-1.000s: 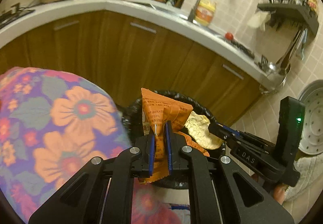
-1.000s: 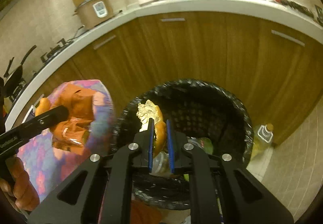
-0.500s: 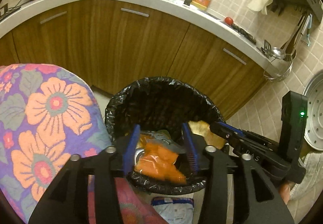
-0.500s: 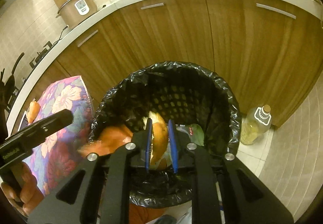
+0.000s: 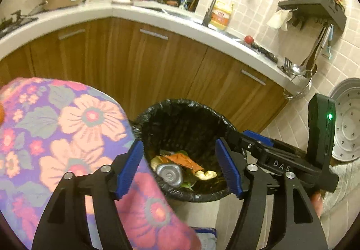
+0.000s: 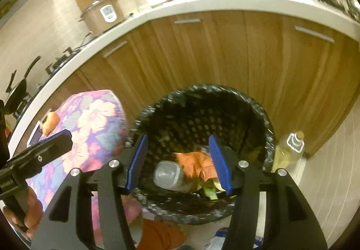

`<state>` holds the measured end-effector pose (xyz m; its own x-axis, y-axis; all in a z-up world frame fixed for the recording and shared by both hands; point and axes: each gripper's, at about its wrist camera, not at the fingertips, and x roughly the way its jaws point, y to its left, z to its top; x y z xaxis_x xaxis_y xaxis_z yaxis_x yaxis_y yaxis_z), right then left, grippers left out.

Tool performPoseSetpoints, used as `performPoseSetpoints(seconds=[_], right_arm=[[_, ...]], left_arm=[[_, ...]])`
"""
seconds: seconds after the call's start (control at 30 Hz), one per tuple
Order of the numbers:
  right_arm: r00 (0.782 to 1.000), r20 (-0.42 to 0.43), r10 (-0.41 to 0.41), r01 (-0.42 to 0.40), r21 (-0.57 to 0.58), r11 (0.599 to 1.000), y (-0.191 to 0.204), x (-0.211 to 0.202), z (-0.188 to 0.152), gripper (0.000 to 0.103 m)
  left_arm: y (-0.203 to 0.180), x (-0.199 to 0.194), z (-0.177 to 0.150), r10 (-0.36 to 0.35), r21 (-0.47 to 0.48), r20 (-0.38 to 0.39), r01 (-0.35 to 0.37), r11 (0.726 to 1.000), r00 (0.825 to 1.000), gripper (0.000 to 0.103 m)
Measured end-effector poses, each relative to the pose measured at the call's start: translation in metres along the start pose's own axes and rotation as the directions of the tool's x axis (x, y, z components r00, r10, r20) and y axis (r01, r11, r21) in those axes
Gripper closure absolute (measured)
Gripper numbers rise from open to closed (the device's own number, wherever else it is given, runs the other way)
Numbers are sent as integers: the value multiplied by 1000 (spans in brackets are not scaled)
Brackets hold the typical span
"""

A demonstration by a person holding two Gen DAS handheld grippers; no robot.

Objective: Collect trash
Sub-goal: 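Move both open tools back to the table toward the milk carton and orange peel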

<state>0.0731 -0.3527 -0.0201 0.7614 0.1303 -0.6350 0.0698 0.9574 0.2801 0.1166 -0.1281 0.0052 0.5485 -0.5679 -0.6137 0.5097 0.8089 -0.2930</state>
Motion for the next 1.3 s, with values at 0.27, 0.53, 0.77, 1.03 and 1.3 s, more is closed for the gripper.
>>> performPoseSetpoints(seconds=[0.27,0.53,0.77,1.03,1.3], right_arm=[[995,35,92,-87,-130,988,80,-14,7,50],[983,21,184,-173,-252,952,178,-1,6,48],[963,-15,268,-255,-359,898,273,26,6,40],[957,-17,290,-267,-451,852,358,79,2,35],[968,-66,241,-244,-459,855,399,162,1,31]], left_arm=[[32,-80,-6,97,-13,137,-96,995,986,24],[99,-156,-19,274,-118,234,-253,960,933,19],[176,-216,-41,446,-262,278,-380,887,851,17],[277,-259,-61,659,-383,239,-555,739,713,17],[376,-253,-59,666,-466,149,-542,699,731,17]])
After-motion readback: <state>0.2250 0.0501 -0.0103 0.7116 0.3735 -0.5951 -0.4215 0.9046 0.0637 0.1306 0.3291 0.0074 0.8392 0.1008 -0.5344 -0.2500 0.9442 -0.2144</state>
